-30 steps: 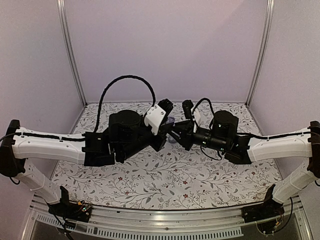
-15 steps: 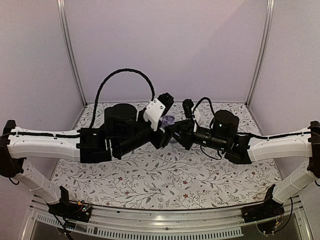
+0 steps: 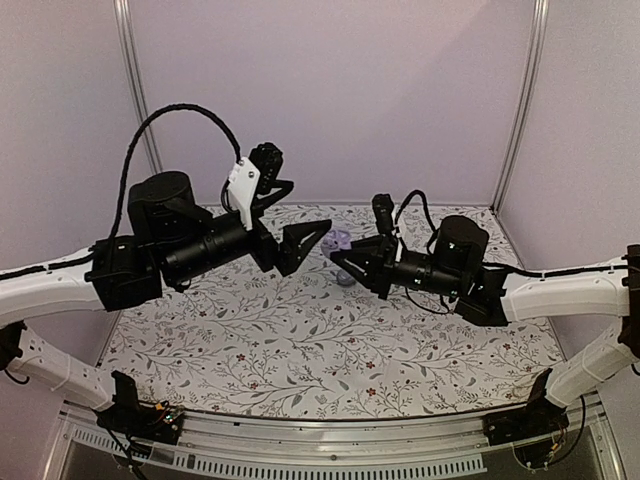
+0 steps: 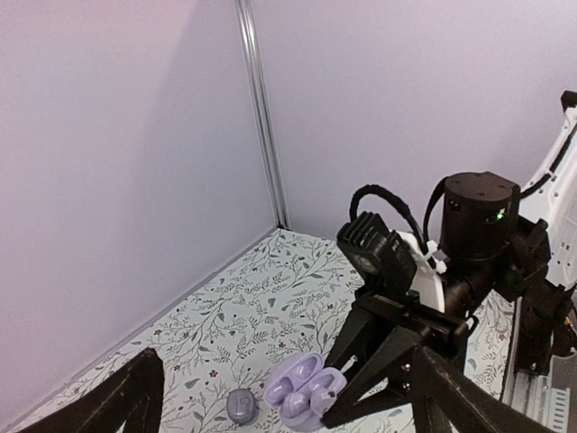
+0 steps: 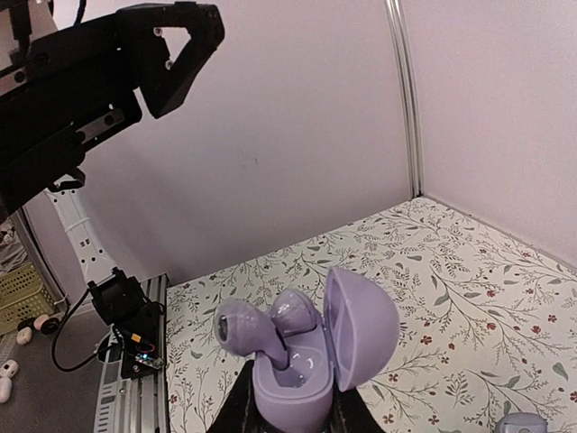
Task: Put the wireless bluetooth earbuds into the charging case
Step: Insert the right earbud into the right side groove of the charging case.
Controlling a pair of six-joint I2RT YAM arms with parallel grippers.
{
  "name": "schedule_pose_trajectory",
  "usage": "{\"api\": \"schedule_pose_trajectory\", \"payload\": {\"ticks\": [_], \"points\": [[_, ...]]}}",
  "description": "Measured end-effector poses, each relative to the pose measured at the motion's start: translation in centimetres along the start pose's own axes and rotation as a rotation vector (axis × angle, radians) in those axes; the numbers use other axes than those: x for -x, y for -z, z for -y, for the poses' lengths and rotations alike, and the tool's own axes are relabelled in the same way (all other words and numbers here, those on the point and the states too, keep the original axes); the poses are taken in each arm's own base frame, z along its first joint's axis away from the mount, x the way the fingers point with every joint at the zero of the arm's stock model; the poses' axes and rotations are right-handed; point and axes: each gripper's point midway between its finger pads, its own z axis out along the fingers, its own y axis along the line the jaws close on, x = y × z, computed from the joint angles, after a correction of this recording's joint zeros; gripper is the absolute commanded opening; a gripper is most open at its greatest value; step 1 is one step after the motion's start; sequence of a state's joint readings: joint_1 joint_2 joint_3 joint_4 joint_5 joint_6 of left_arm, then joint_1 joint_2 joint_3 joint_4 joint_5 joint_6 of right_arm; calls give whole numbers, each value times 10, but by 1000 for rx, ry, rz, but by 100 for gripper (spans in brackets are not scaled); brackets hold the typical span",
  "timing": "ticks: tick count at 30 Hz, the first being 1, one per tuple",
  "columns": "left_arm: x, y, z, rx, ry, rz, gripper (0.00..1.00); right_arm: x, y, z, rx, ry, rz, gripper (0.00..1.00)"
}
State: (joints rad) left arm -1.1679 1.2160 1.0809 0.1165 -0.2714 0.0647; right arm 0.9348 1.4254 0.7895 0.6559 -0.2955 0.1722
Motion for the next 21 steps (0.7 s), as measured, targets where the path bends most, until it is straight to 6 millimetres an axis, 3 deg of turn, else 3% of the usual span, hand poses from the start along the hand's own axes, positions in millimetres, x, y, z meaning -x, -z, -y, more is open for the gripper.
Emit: {"api": "schedule_pose_trajectory", "payload": {"ticks": [5,12,21], "points": [[-1,18,-7,-76,-48,-15,95,2,7,-17,100,22,-5,0],[-31,22,10,-206,-102,-121,95,-1,14,-47,275,69,-30,0],[-57,20,30,-322,-110,-200,94,-9,19,-64,385,78,-61,0]]}}
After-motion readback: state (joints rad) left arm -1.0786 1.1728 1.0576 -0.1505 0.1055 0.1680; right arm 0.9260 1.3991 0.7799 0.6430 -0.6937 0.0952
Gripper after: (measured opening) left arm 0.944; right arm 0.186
